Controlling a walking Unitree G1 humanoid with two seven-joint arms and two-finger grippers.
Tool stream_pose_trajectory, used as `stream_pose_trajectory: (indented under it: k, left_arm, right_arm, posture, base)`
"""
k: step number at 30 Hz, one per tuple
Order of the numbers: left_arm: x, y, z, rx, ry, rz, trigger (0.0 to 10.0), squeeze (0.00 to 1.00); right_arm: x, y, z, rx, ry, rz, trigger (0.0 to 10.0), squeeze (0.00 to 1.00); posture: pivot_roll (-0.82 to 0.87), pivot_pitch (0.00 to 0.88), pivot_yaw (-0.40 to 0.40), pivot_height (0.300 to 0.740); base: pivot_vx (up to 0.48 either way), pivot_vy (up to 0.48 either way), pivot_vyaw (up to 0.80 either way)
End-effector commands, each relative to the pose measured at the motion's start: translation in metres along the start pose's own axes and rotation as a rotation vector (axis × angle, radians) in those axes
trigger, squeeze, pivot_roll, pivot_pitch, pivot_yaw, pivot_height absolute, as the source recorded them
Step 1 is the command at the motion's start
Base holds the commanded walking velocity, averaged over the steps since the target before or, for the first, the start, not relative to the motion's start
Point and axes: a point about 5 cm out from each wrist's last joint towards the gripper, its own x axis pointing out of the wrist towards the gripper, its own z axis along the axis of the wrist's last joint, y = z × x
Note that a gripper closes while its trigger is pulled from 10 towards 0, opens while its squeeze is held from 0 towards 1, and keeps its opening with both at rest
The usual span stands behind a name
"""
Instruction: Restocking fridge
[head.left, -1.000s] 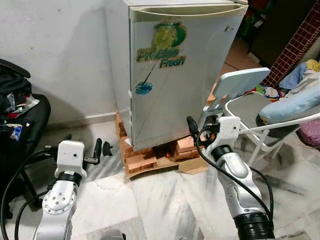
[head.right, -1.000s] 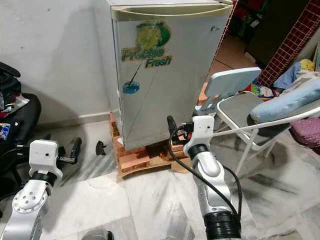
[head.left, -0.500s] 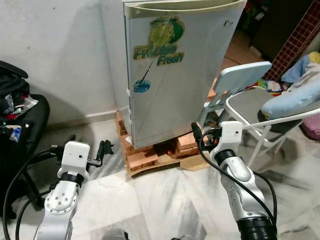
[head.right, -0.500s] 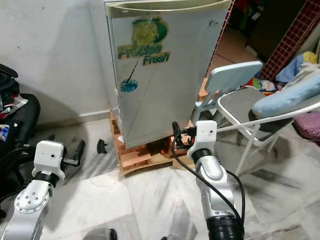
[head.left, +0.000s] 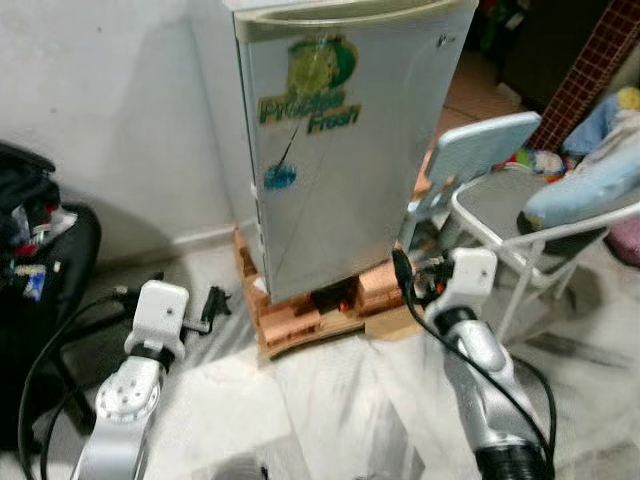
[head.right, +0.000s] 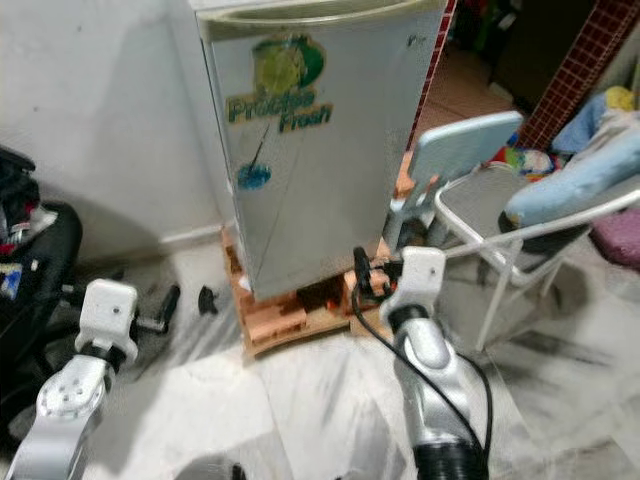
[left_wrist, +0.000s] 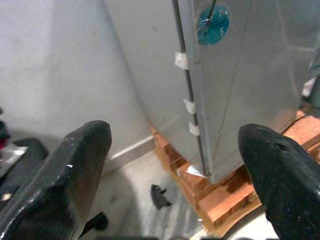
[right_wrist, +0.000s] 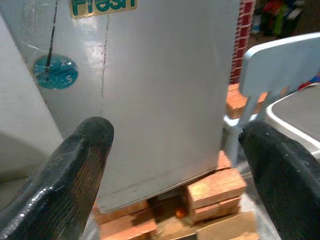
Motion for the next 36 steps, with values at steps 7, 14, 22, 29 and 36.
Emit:
stream_pose_trajectory:
  k: [7, 14, 22, 29, 36]
  left_arm:
    - [-0.001, 0.003, 0.003, 0.056, -0.03, -0.011, 10.0, 0.0]
    - [0.003, 0.013, 0.008, 0.062, -0.054, 0.017, 10.0, 0.0]
    - [0.004, 0.007, 0.005, -0.002, -0.049, 0.021, 10.0, 0.0]
    - [0.004, 0.013, 0.0, -0.047, -0.012, 0.071, 10.0, 0.0]
    - [0.002, 0.012, 0.004, -0.034, -0.07, 0.065, 10.0, 0.0]
  right_arm:
    - [0.013, 0.017, 0.01, 0.006, -0.037, 0.056, 10.0, 0.0]
    - [0.015, 0.019, 0.011, 0.002, -0.042, 0.064, 10.0, 0.0]
    - [0.017, 0.016, 0.011, -0.017, -0.039, 0.063, 10.0, 0.0]
    - [0.017, 0.022, 0.012, -0.053, -0.052, 0.093, 10.0, 0.0]
    - [0.019, 0.017, 0.014, -0.05, -0.055, 0.089, 10.0, 0.0]
  posture:
    - [0.14, 0.08, -0.051, 0.74]
    - [0.14, 0.088, -0.055, 0.74]
    - [0.13, 0.106, -0.071, 0.74]
    - [0.14, 0.113, -0.079, 0.74]
    - [0.13, 0.115, -0.087, 0.74]
  base:
    - [0.0, 0.48, -0.8]
    - [0.0, 0.48, -0.8]
    - [0.0, 0.48, -0.8]
    - [0.0, 0.48, -0.8]
    - [0.0, 0.48, -0.8]
